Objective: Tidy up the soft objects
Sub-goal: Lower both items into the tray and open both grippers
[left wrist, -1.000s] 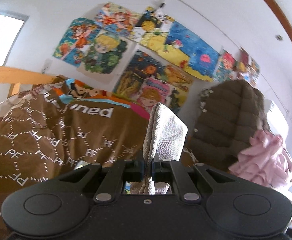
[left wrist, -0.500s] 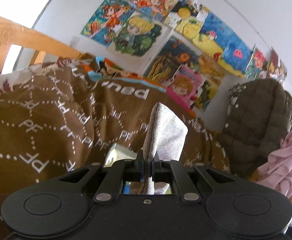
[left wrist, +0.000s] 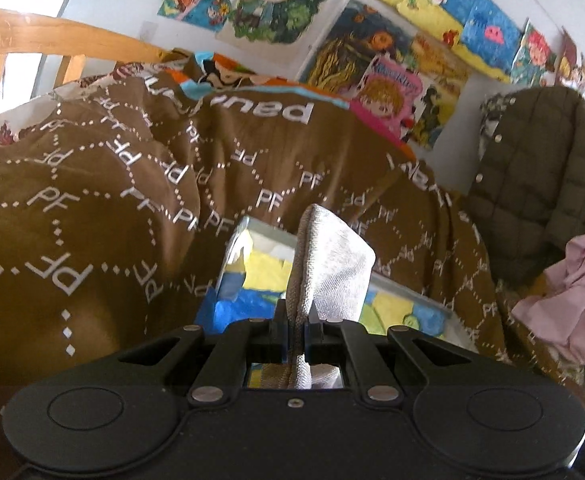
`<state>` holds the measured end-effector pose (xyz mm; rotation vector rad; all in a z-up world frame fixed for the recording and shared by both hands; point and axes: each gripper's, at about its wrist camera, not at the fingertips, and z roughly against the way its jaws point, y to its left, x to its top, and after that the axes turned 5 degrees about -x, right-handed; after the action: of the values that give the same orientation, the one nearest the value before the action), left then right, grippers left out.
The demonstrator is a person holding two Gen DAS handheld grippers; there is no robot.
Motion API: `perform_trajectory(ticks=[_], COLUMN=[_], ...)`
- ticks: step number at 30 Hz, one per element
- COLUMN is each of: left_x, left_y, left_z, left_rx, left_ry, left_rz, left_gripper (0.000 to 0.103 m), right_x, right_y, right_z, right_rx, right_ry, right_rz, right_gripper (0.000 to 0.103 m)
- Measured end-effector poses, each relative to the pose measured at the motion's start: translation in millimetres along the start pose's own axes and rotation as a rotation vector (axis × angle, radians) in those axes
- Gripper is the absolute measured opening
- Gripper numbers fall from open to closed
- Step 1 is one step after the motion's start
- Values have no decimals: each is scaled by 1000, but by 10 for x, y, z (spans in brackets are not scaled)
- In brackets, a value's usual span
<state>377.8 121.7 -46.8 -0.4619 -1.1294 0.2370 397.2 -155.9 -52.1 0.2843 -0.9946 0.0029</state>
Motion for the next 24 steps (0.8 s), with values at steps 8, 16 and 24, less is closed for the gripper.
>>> perform_trajectory(ticks=[8, 16, 24], left_x=[15, 32, 75], left_y=[33, -10, -181], left_z=[-23, 9, 118], left_rx=[21, 40, 111], left_ry=[35, 48, 83], left_rz=[25, 21, -35], left_gripper=[14, 35, 76], right_x=[-1, 39, 120], right_y=[-24, -8, -5], right_z=[-43, 40, 327], right_rx=[-51, -43, -42], right_ry=[25, 13, -28], right_rz=[0, 7, 16], right_gripper=[16, 36, 60])
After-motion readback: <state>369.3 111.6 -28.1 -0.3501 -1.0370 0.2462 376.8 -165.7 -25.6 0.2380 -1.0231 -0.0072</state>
